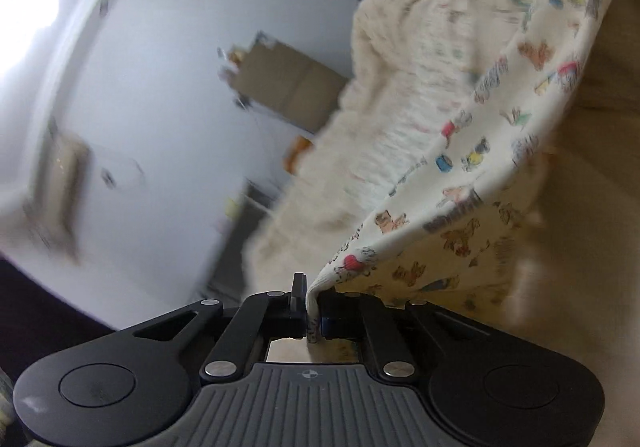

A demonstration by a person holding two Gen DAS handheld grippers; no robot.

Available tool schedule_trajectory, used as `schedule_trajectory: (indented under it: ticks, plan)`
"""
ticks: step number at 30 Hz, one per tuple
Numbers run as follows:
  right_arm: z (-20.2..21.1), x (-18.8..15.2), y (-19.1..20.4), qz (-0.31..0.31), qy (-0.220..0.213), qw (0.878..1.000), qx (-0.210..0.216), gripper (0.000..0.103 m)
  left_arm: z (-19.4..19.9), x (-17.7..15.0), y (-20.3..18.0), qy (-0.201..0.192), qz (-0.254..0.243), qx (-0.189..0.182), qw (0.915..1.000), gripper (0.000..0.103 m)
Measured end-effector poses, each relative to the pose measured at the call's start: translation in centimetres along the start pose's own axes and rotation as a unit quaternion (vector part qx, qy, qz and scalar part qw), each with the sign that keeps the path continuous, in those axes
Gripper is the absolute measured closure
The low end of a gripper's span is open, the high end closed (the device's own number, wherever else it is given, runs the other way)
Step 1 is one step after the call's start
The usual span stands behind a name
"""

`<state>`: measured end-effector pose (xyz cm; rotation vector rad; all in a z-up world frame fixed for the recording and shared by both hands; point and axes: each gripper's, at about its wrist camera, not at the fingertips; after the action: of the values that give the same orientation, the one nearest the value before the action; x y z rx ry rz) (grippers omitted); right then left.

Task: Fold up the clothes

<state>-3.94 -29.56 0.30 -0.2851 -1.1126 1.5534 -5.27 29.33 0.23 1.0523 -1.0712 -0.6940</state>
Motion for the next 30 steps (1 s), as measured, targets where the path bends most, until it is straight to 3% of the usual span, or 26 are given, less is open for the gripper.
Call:
schedule_trajectory:
  ticks: [4,8,12,13,15,17,19,21,23,25,27,30]
  plan:
    - [0.0,-0.1,0.2,0.003,0.003,1.0,-0.001,0.088,-0.9,2.6,3.5,-0.026,-0.034,0.046,0.998,0.099]
    - [0.0,-0.3,0.3,0.003,0.007,1.0,-0.001,0.088,2.6,1.9,2.6,-0.054,-0.062,0.076,0.9937,0.099]
    - [-0.3,-0.6,0.4,0.001,0.012,1.0,0.006,0.088,6.8,-3.2,-4.4,-0.05,-0.114,0.01,0.9922,0.092]
    - [-0.4,-0.6,0.4,0.002,0.012,1.0,0.007,0.088,7.4,-4.6,-6.3,-0.041,-0.121,-0.014,0.9917,0.085]
    - [-0.4,-0.4,0.3,0.004,0.014,1.0,0.008,0.088,7.9,-8.4,-10.8,0.007,-0.119,-0.076,0.99,0.081]
    - [-0.3,-0.3,0.2,0.006,0.016,1.0,0.009,0.088,7.5,-11.7,-13.0,0.057,-0.094,-0.113,0.9876,0.081]
    - [-0.3,-0.2,0.1,0.006,0.019,1.0,0.01,0.088,6.8,-14.3,-13.3,0.104,-0.072,-0.119,0.9848,0.081]
    - [-0.4,-0.1,0.1,0.007,0.023,1.0,0.01,0.087,6.6,-16.8,-12.2,0.164,-0.048,-0.136,0.976,0.081]
    - [-0.4,0.1,0.2,0.01,0.026,1.0,0.01,0.087,7.0,-17.7,-10.8,0.181,-0.031,-0.128,0.9746,0.081]
    - [-0.5,0.2,0.3,0.012,0.028,0.999,0.01,0.086,7.6,-17.7,-8.7,0.185,0.009,-0.127,0.9744,0.078]
    - [-0.5,0.1,0.4,0.015,0.028,0.999,0.01,0.086,8.6,-15.7,-6.9,0.166,0.045,-0.168,0.9707,0.07]
    - [-0.3,0.0,0.5,0.012,0.024,1.0,0.006,0.086,9.7,-9.3,-5.5,0.077,0.088,-0.22,0.9685,0.054]
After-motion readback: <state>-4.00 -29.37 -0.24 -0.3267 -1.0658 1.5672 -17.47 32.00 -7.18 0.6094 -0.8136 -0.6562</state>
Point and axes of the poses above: each gripper's, at about its wrist camera, not at the fingertips, and z roughly against the way its jaws point, y to its left, x to its top, and after that the axes turned 4 degrees about -y, right-handed
